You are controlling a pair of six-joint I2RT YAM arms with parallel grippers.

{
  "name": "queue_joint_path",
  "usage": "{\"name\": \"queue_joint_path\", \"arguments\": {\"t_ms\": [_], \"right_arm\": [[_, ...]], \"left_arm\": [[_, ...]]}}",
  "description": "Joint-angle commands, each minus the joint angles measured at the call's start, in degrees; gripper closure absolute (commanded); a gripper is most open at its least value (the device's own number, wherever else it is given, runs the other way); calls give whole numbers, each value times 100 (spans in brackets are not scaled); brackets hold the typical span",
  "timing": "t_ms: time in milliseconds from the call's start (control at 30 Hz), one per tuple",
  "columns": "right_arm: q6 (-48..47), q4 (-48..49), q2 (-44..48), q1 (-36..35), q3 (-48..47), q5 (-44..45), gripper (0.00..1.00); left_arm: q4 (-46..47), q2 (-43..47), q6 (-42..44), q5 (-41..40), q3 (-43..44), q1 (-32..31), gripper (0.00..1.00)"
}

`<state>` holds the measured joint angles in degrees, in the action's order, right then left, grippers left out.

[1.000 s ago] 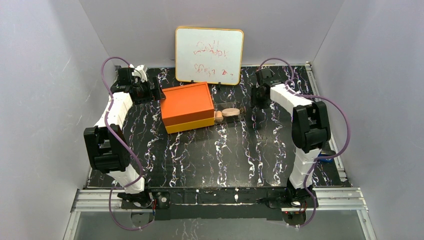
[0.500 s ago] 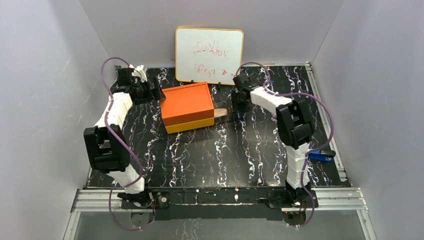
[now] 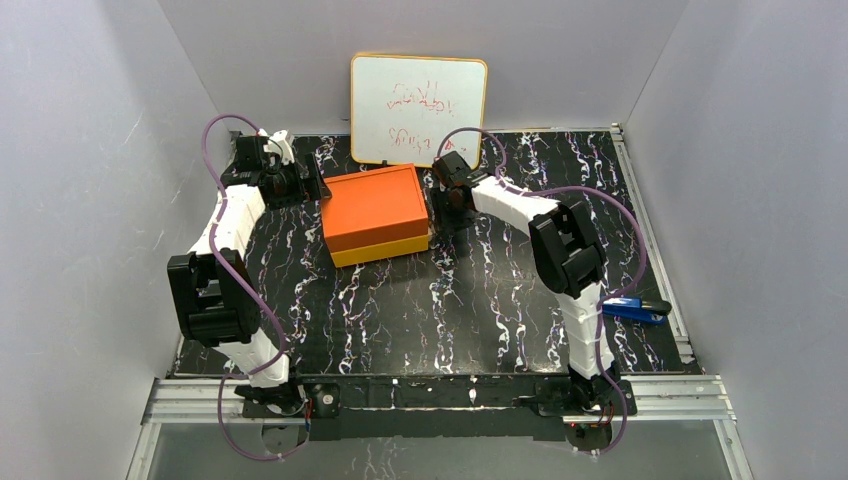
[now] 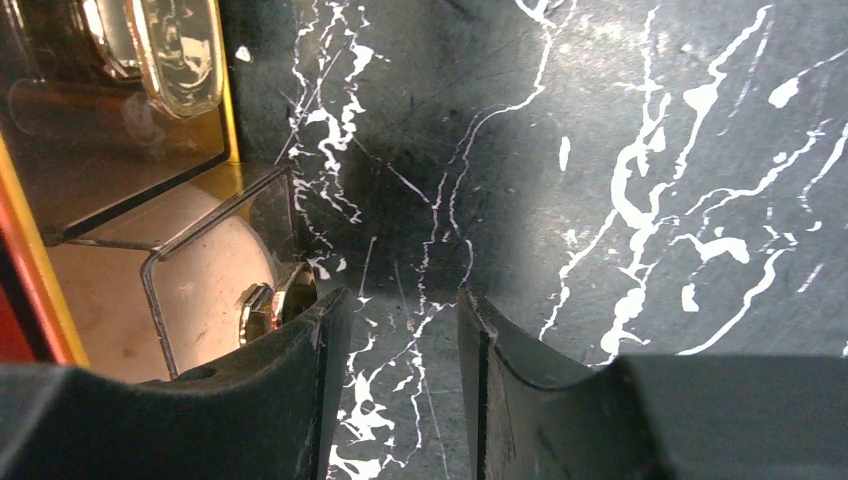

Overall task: Organize the makeup
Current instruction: Close the drawer in the storage box.

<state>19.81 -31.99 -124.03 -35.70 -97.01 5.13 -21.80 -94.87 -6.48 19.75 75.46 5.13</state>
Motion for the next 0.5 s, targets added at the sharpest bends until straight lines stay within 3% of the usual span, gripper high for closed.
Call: {"name": "queue_joint_path", "arguments": {"t_ms": [0, 267, 467], "right_arm": [[290, 212, -89, -137, -282, -460, 48], [700, 837, 61, -358, -35, -1516, 47], [603, 772, 111, -390, -81, -1263, 45]], "left_arm": [[-826, -141, 288, -465, -295, -47, 4], [-826, -147, 277, -455, -260, -47, 4], [-863, -152, 279, -484, -192, -47, 4]]}}
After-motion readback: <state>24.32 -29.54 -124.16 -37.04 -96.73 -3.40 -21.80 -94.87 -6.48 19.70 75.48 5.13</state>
